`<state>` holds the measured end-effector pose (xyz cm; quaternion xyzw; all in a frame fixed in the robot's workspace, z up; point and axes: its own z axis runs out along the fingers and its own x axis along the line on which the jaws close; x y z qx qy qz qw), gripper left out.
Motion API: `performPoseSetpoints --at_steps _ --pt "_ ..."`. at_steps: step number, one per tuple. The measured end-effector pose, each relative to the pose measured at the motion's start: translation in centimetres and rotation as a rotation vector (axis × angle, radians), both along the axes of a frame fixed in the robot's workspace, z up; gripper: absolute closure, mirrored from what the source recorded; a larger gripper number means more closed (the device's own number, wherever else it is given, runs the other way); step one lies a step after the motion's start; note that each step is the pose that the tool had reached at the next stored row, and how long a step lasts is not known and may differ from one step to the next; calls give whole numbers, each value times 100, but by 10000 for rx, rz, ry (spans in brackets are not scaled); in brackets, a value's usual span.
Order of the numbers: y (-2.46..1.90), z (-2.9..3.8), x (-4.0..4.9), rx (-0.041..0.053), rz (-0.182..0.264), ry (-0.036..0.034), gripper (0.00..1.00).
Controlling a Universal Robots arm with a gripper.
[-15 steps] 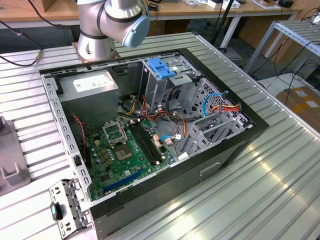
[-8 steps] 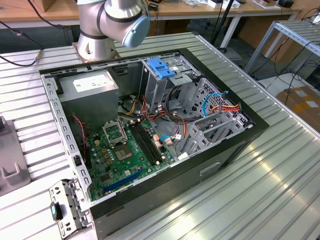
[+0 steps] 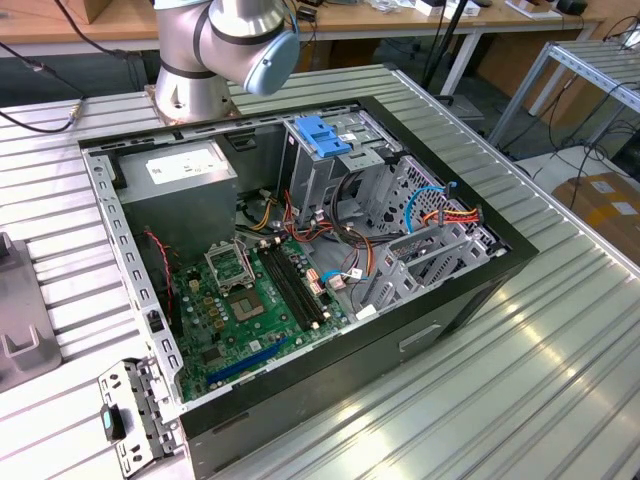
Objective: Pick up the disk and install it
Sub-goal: 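Pick up the disk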
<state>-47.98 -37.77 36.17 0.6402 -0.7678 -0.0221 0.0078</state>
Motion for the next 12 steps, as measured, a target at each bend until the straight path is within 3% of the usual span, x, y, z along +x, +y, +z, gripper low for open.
performPoseSetpoints --at_steps 12 --pt "29 -1 0 0 0 1 46"
